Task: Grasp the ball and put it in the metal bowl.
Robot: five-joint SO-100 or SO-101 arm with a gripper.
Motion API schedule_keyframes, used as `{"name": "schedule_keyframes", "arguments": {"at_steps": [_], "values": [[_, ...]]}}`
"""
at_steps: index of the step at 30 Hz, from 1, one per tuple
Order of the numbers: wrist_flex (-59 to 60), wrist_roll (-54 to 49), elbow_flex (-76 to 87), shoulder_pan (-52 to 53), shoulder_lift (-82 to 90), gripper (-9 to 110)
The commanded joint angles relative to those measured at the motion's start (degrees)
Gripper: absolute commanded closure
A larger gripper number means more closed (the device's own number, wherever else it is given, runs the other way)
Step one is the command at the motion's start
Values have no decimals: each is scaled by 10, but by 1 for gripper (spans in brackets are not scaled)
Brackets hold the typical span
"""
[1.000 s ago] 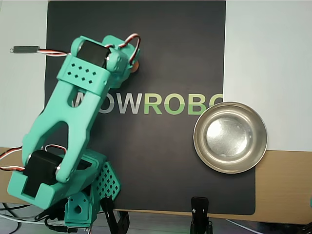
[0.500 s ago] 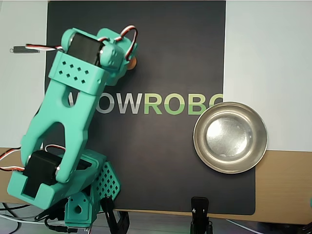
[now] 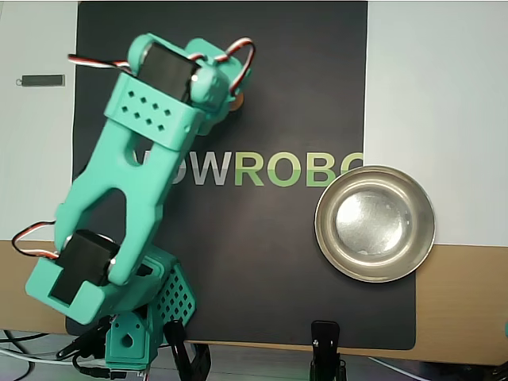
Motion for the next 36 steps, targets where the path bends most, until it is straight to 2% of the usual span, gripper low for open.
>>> {"name": "schedule_keyframes", "arguments": {"at_steps": [1, 27, 36], "values": [[1, -4, -24, 11, 2, 63], [1, -4, -65, 168, -11, 62], [2, -4, -156, 237, -83, 62]]}}
